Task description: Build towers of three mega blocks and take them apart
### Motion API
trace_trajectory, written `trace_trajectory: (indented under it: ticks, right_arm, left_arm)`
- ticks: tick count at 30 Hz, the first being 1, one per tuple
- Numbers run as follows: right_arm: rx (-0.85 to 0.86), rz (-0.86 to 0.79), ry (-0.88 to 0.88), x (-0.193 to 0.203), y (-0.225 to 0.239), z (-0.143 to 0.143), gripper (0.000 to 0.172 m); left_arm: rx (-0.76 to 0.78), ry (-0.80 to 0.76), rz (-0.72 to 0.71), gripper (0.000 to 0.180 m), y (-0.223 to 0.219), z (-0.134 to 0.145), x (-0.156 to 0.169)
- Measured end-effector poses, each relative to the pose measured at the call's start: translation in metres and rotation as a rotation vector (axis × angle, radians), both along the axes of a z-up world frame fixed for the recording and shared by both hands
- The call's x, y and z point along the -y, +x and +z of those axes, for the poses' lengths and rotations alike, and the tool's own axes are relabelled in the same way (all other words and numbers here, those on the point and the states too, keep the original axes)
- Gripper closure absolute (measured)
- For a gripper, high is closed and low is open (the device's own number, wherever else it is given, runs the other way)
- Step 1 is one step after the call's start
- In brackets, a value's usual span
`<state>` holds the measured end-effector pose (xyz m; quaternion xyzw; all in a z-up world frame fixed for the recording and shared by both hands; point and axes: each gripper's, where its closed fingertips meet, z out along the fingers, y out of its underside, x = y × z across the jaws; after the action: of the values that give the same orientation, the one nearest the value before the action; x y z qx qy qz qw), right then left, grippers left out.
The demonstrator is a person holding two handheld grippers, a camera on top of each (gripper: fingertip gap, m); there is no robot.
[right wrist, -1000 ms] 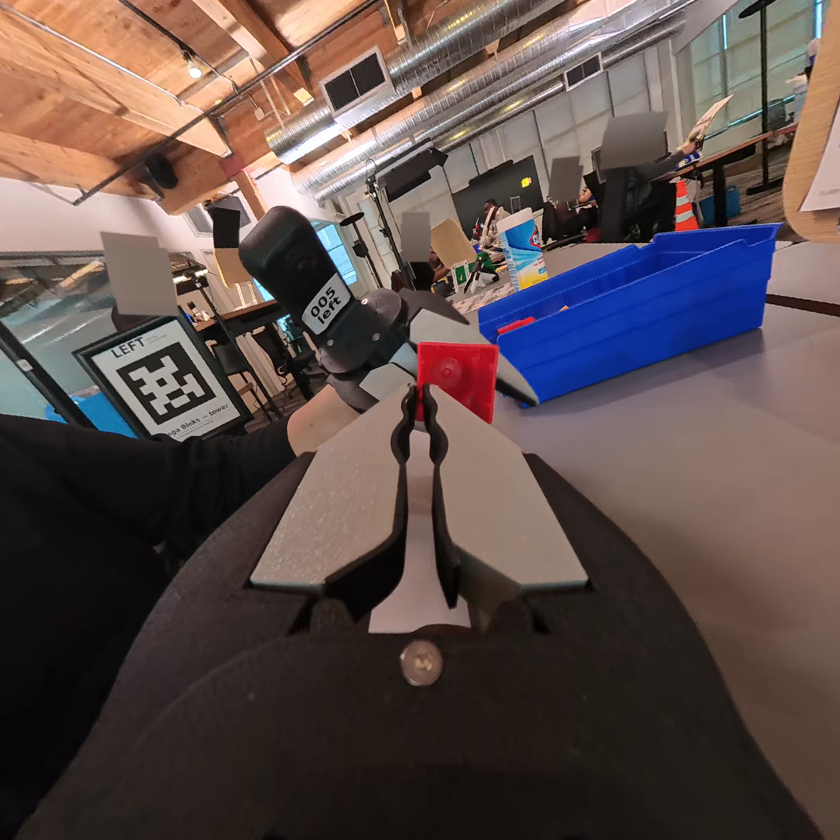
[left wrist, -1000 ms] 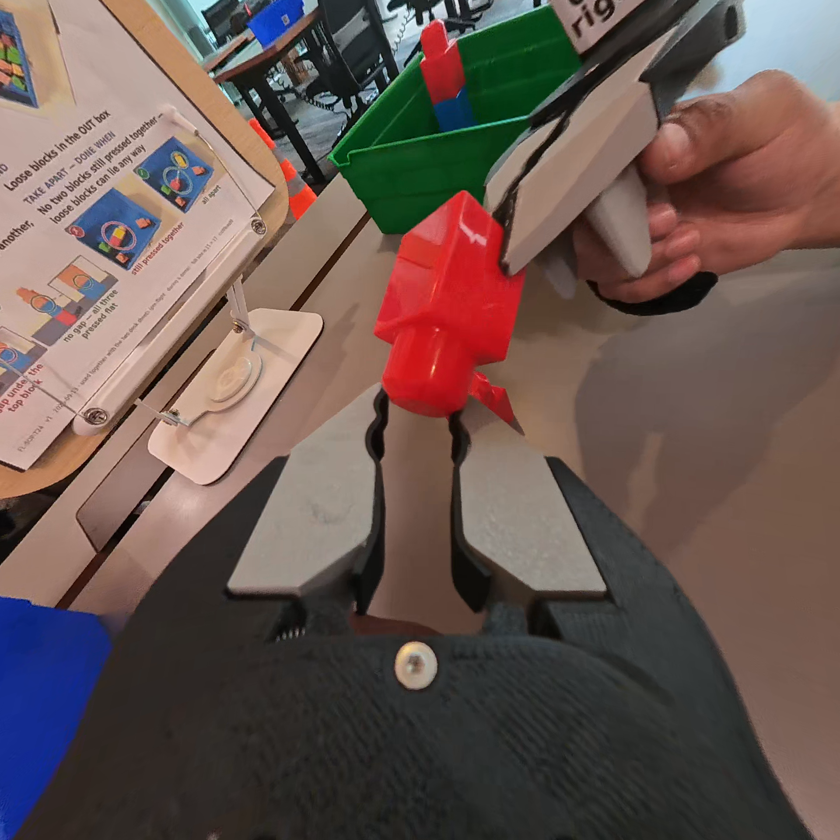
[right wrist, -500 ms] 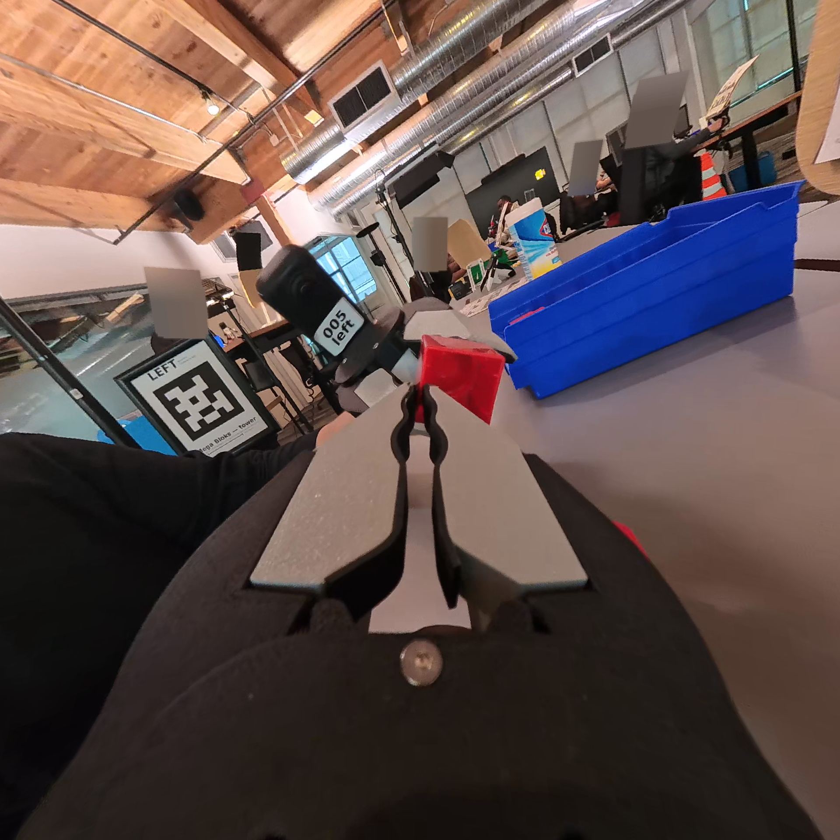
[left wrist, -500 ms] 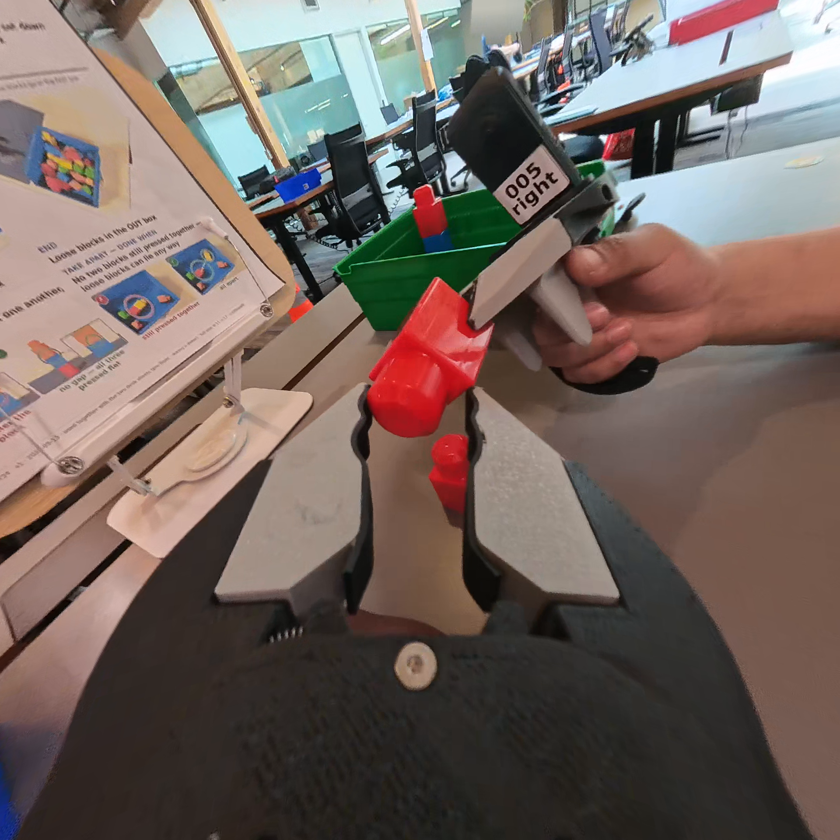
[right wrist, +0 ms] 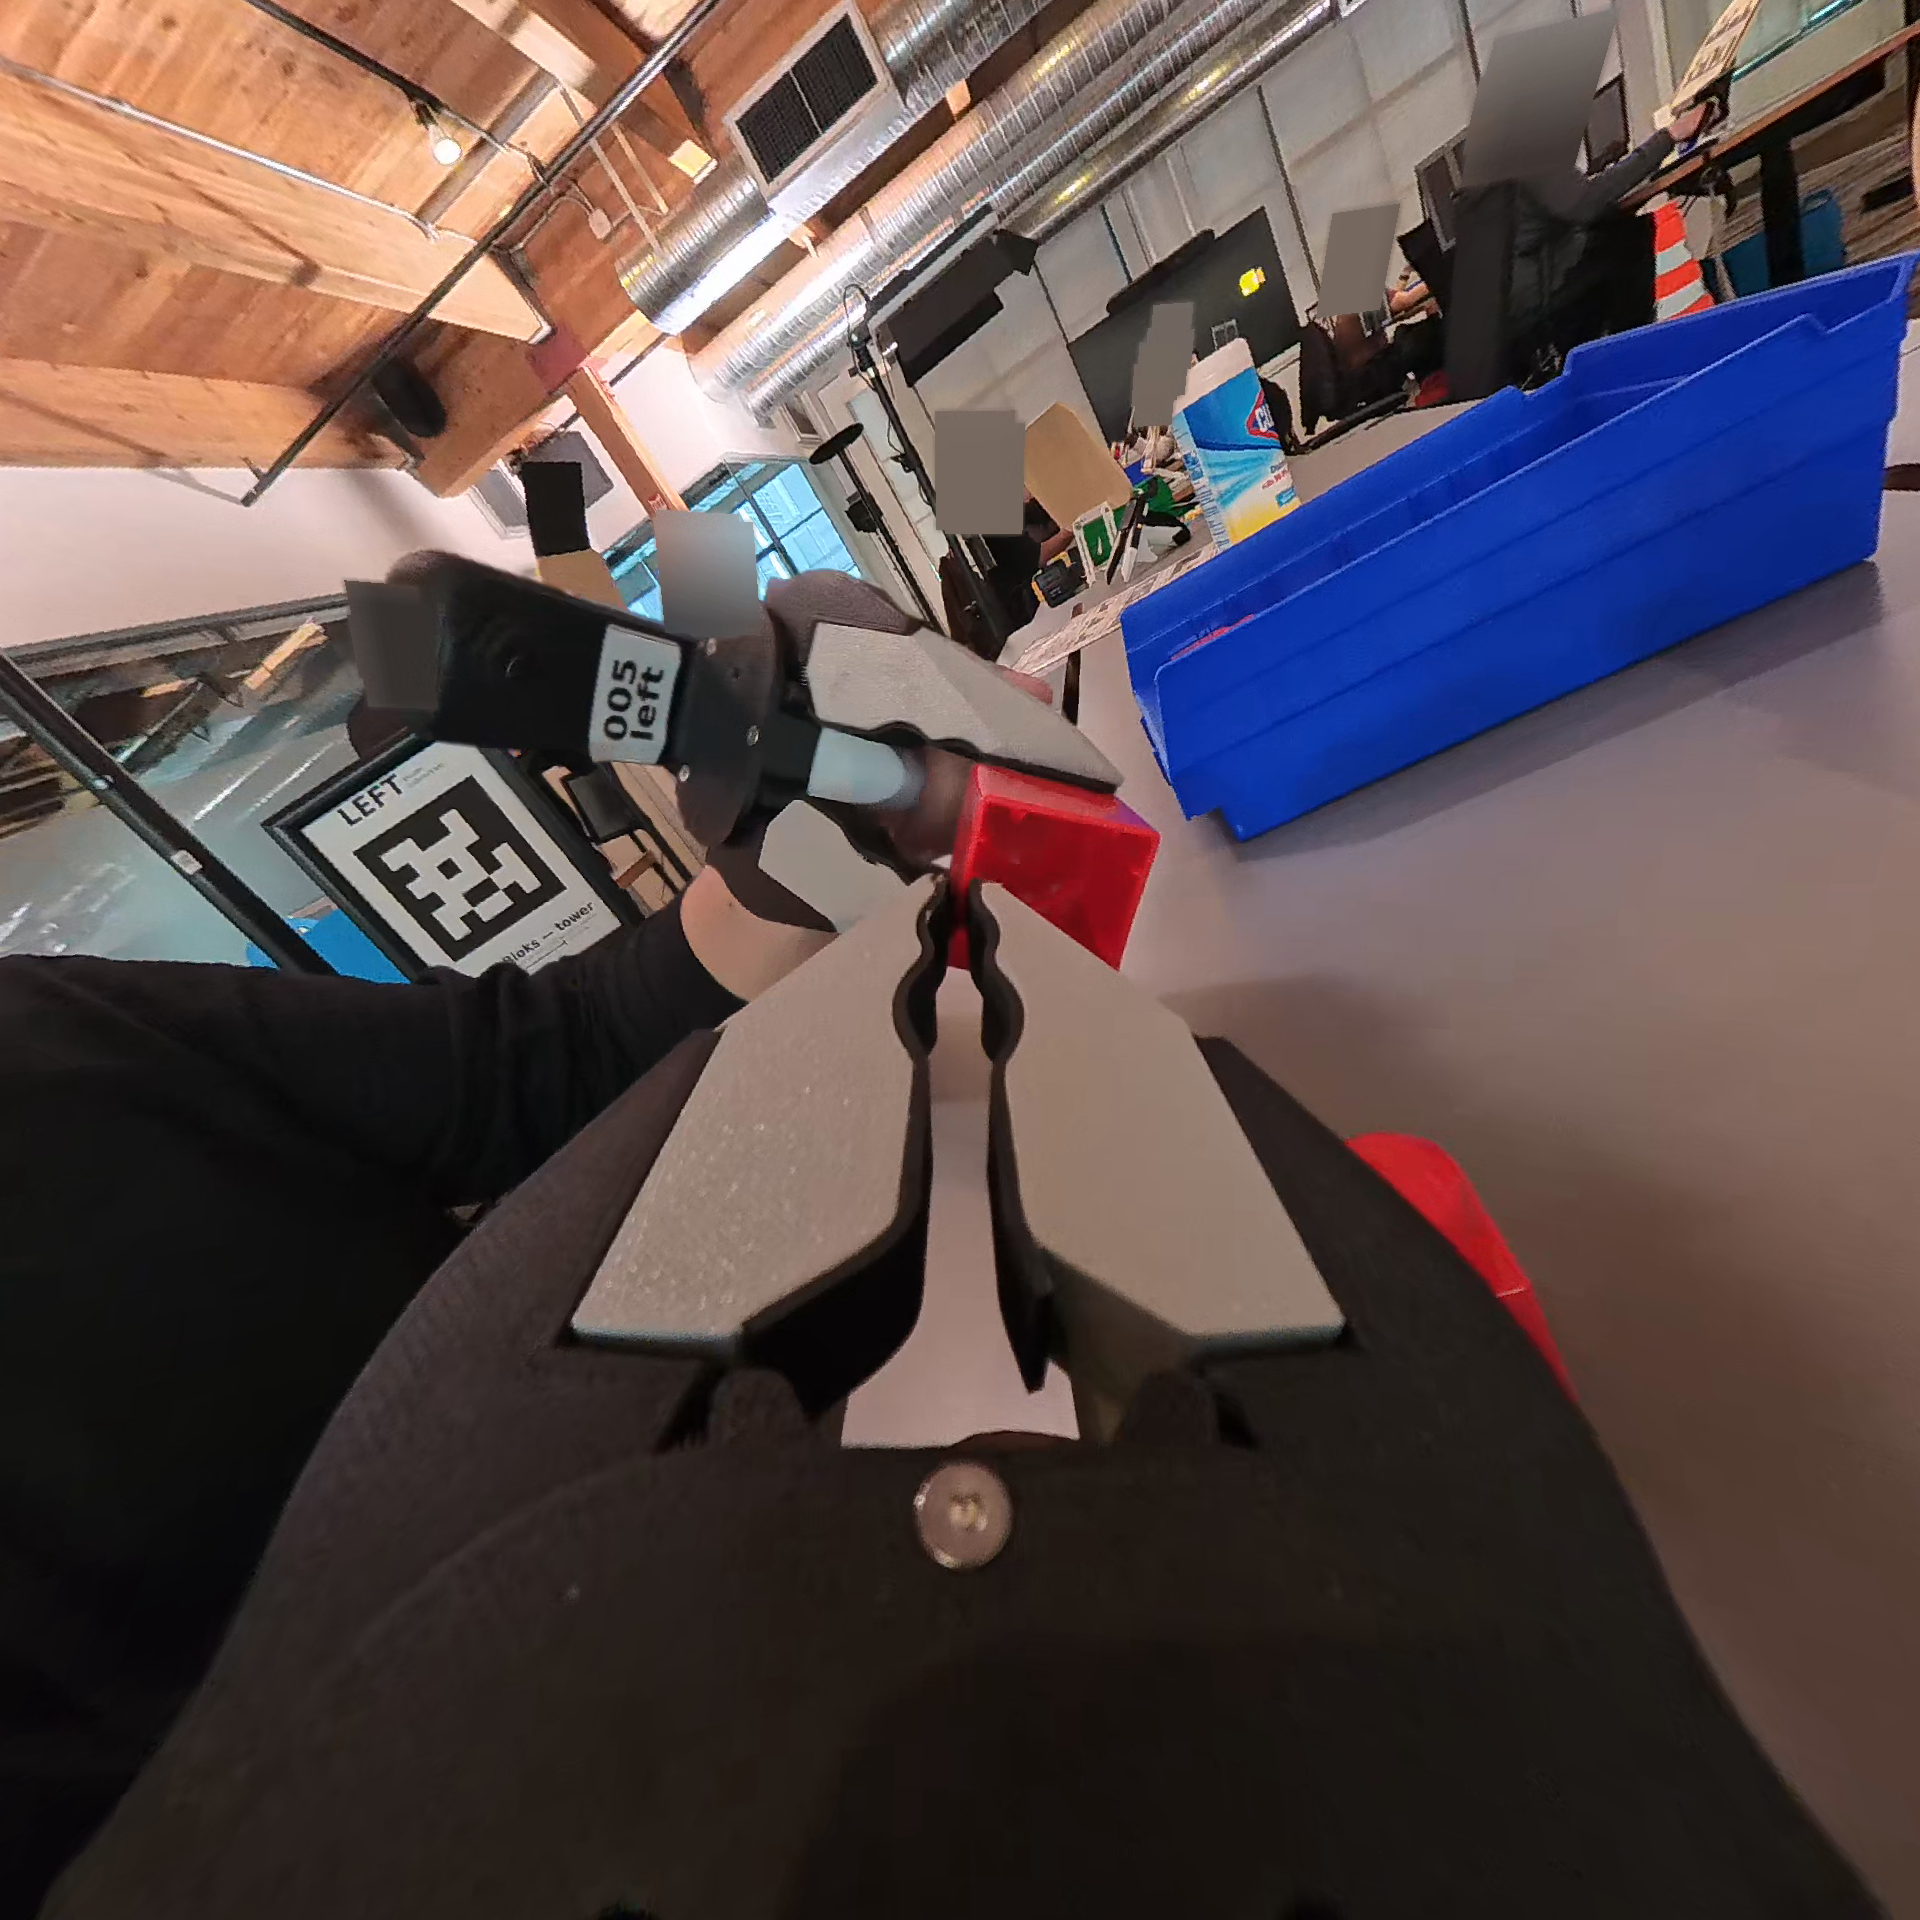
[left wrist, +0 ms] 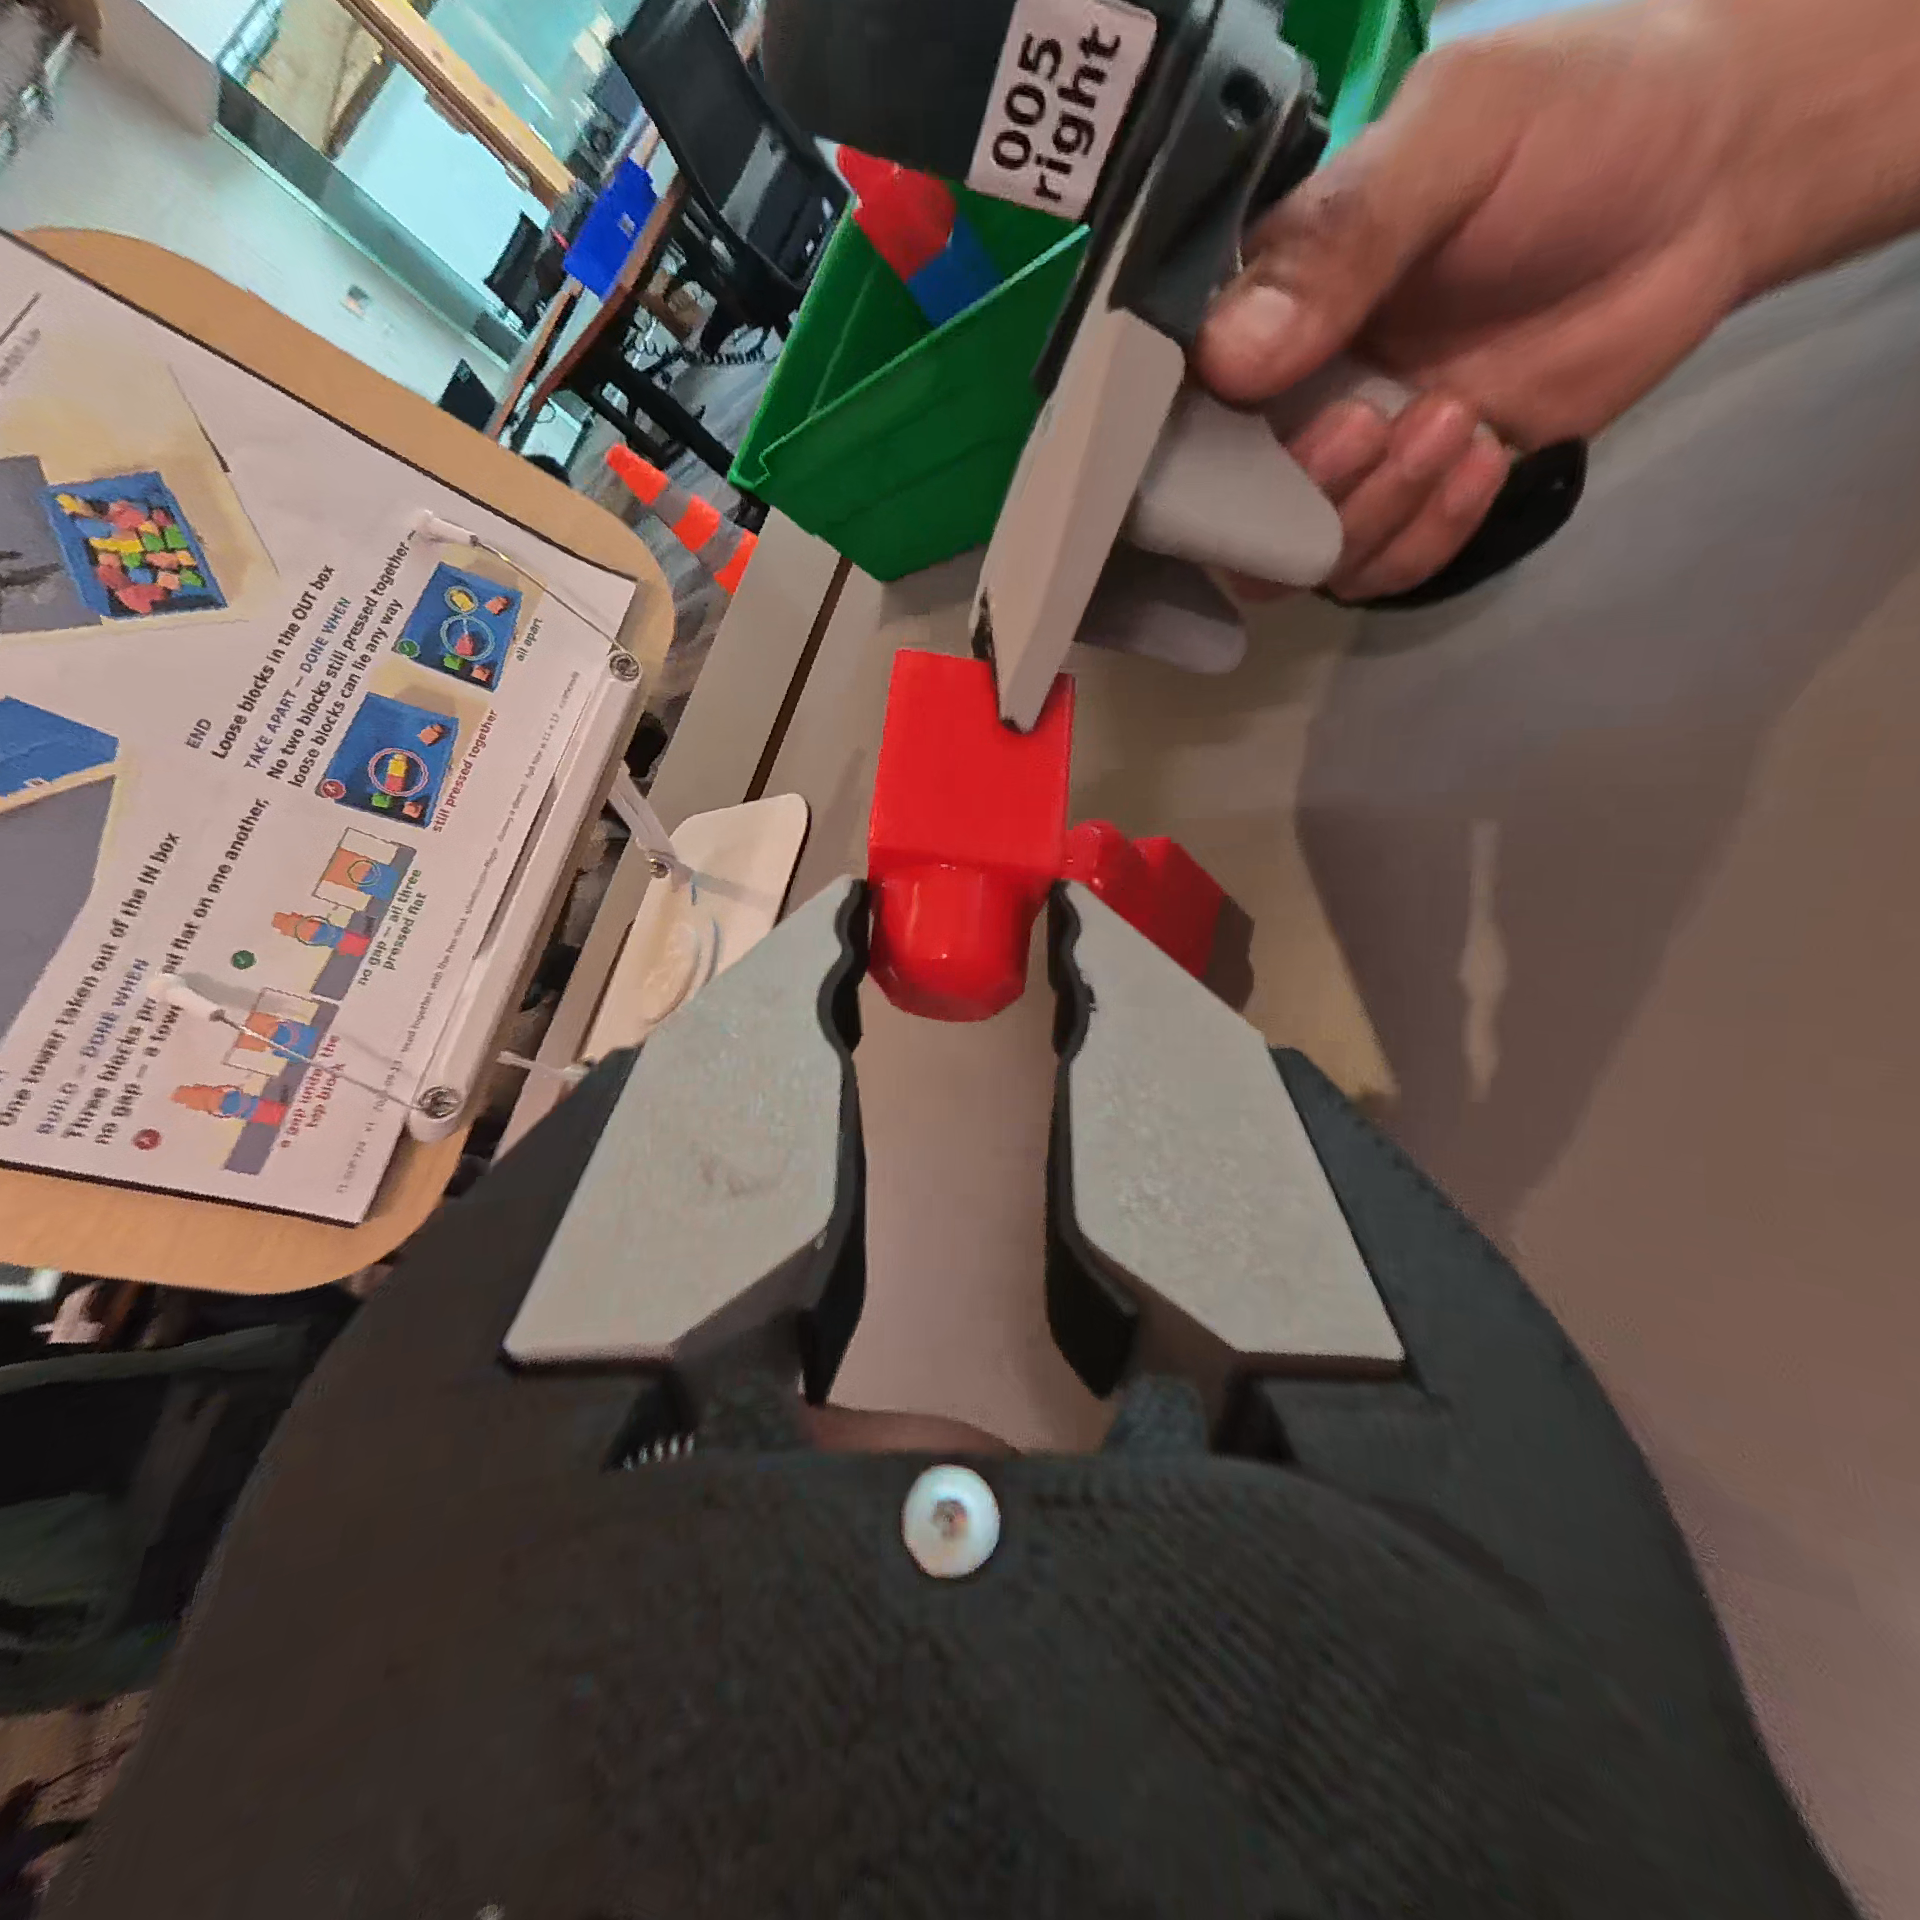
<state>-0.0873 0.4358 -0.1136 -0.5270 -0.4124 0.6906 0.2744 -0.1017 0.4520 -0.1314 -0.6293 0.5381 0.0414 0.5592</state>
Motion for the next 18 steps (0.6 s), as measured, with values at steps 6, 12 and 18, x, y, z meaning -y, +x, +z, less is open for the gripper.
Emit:
trace_trajectory:
  ticks: [6, 12, 18]
  right_arm:
    - [0.145, -0.102, 0.204, -0.008, -0.001, -0.015, 0.155]
    - [0.281, -0.330, 0.699, -0.017, -0.002, -0.018, 0.120]
    - [0.423, -0.304, 0.867, 0.004, -0.023, -0.048, 0.136]
  left_arm:
    - [-0.201, -0.009, 0.039, 0.149, -0.009, -0.004, 0.000]
    - [-0.353, -0.177, 0.017, 0.149, -0.023, -0.018, 0.000]
    - [-0.397, -0.478, -0.110, 0.149, -0.010, -0.024, 0.022]
